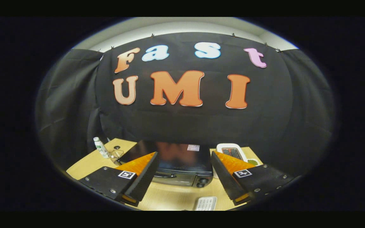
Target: Open the toaster oven, put the food inside, and close the toaster oven door.
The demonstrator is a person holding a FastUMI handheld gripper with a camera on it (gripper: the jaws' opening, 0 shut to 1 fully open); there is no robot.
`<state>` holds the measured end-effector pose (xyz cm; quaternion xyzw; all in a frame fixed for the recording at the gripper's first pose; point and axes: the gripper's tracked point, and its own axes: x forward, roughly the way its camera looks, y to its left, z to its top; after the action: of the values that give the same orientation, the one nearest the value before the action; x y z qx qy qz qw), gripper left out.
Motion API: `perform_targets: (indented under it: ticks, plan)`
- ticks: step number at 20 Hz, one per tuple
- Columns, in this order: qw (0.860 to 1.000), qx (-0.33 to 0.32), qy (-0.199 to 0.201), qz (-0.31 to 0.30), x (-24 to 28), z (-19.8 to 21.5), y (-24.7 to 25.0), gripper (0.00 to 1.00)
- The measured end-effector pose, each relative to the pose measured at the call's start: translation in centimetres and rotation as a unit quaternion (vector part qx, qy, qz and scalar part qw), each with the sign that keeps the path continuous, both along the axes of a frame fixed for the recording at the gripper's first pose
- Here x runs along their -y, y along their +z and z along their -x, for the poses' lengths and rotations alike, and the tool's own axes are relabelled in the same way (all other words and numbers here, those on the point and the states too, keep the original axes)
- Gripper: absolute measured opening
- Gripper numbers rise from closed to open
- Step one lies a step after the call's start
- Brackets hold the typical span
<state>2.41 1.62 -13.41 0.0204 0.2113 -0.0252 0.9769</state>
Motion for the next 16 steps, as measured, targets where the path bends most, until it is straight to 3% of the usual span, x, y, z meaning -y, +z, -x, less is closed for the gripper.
perform_targets:
  ticks: [8,16]
  plan:
    - [0.995,0.092,-0.017,0.013,2.9,-1.0,8.3,0.97]
    - [0.990,0.139,-0.015,0.020,3.3,-0.8,13.4,0.97]
